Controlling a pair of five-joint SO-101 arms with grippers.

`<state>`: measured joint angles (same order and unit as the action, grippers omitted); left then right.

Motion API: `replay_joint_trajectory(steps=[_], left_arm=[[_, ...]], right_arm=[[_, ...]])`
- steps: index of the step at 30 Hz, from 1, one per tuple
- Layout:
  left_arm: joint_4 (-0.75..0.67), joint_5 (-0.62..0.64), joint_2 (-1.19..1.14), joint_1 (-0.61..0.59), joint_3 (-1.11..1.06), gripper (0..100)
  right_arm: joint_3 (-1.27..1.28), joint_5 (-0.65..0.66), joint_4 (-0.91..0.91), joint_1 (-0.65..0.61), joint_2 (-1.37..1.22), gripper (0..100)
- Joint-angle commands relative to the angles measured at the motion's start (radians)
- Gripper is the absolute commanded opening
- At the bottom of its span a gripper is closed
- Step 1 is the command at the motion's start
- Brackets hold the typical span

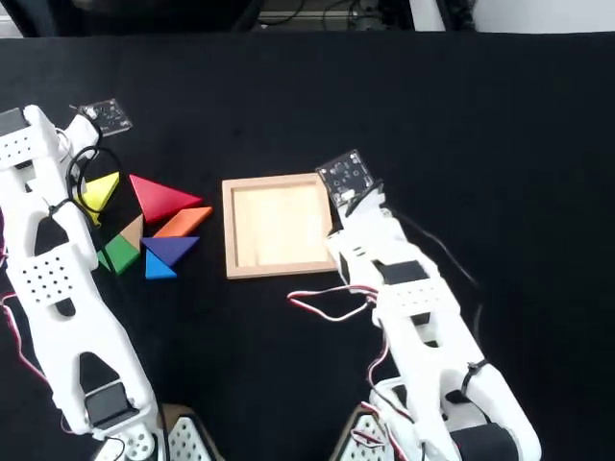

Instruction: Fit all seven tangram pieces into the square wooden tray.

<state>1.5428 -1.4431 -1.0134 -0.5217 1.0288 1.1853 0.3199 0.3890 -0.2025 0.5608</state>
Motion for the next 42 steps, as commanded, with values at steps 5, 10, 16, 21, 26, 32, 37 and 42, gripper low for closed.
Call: replay_joint_trajectory(steps=[5, 10, 16, 21, 26, 32, 37, 42], left_arm=[[-0.011, -0.089, 0.015, 0.027, -0.005, 31], [0.020, -0.150, 0.015, 0.038, -0.005, 31], [-0.025, -0.172, 0.014, 0.041, -0.005, 31], [-0.020, -0.235, -0.023, 0.031, 0.004, 31], [-0.018, -0.302, -0.038, 0.019, 0.004, 31], [0.008, -0.307, -0.028, 0.015, 0.068, 31], [0.089, -0.319, -0.057, -0.001, 0.240, 31], [0.063, -0.354, -0.092, -0.001, 0.243, 31]], right_arm=[[-0.004, 0.009, -0.020, -0.015, -0.001, 1.1], [-0.002, 0.011, -0.020, -0.018, -0.002, 1.1], [-0.002, 0.011, -0.020, -0.018, -0.002, 1.1], [-0.002, 0.011, -0.020, -0.018, -0.002, 1.1], [-0.002, 0.011, -0.018, -0.018, -0.002, 1.1], [-0.002, 0.011, -0.018, -0.018, -0.002, 1.1], [-0.002, 0.011, -0.018, -0.018, -0.002, 1.1], [-0.002, 0.011, -0.018, -0.018, -0.002, 1.1]])
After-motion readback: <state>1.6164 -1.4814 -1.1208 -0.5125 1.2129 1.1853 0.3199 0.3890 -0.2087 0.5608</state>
